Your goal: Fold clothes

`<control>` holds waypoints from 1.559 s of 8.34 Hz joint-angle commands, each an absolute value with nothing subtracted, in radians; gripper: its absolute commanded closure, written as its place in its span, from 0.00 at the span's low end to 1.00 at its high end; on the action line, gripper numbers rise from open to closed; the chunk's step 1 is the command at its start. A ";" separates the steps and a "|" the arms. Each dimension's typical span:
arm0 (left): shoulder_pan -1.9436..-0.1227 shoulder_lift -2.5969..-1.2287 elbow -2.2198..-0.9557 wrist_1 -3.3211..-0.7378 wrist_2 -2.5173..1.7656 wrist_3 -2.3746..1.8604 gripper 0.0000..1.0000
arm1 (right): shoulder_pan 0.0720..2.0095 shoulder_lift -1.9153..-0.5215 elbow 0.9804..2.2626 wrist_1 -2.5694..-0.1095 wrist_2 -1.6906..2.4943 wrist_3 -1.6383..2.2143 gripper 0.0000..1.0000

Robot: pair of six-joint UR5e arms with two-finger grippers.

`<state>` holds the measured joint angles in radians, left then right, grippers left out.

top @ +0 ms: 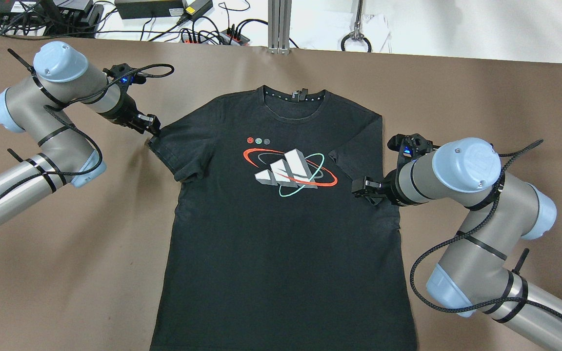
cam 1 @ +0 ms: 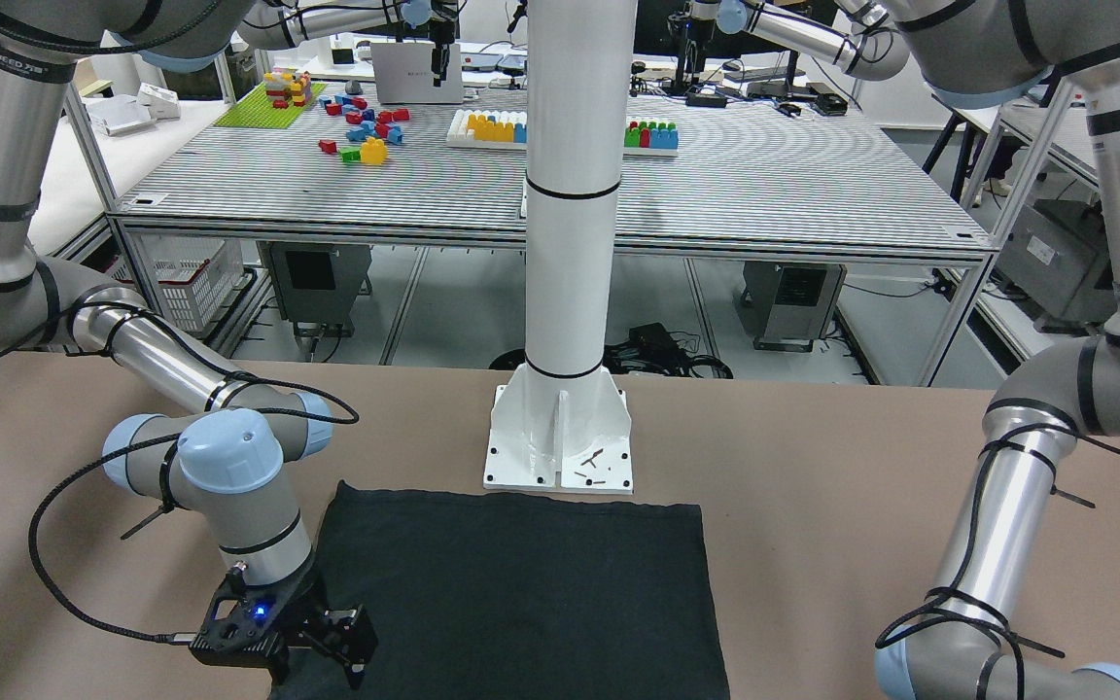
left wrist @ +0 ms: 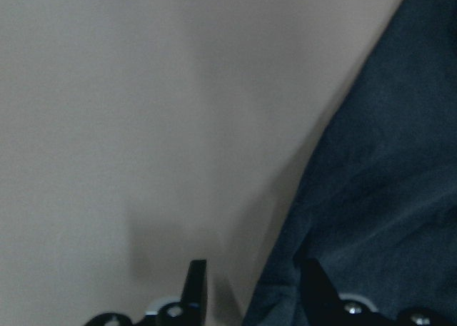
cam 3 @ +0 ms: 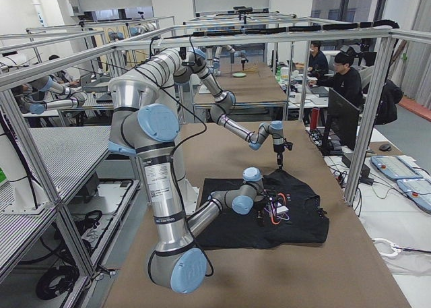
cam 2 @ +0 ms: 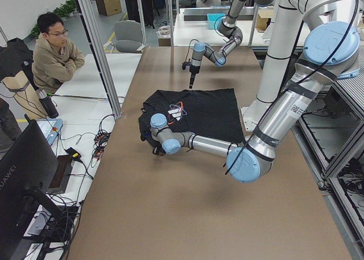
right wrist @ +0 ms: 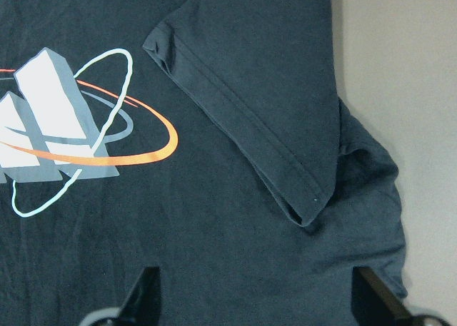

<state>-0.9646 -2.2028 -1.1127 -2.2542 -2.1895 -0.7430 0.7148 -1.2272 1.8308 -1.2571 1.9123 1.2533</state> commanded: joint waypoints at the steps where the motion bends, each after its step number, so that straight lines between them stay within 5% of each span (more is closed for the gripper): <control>1: -0.953 -2.197 -1.112 -2.256 -2.197 -0.747 0.51 | 0.715 -1.227 1.830 -1.256 1.911 1.253 0.06; 4: -0.943 -2.197 -1.111 -2.256 -2.197 -0.752 0.67 | 0.716 -1.227 1.830 -1.256 1.901 1.253 0.06; 6: -0.945 -2.198 -1.109 -2.256 -2.203 -0.752 1.00 | 0.716 -1.227 1.830 -1.256 1.899 1.253 0.05; 13: -0.931 -2.235 -1.371 -2.246 -2.320 -1.056 1.00 | 0.716 -1.232 1.825 -1.258 1.898 1.253 0.06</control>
